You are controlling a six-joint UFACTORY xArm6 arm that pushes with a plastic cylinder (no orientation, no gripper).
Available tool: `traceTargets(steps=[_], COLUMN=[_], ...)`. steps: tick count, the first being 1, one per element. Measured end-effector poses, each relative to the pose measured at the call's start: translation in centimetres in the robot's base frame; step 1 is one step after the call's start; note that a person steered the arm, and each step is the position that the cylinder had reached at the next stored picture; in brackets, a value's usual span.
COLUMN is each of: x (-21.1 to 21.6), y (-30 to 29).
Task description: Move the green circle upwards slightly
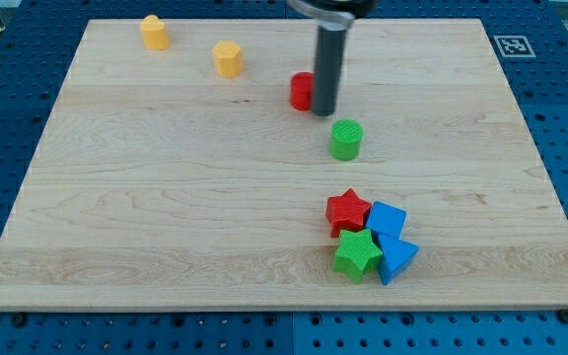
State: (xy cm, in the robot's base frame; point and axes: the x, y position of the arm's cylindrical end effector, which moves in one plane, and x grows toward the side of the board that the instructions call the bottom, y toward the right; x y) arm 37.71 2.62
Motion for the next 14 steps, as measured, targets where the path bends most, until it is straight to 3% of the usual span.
traceTargets(steps=[2,3,4,5,7,10,12,14], x=[1.9,5.9,9.1,9.7,6.7,7.5,8.3,6.1], y=[-0.8,-1.8,0.8,4.5,-1.3,7.5,9.1,1.7])
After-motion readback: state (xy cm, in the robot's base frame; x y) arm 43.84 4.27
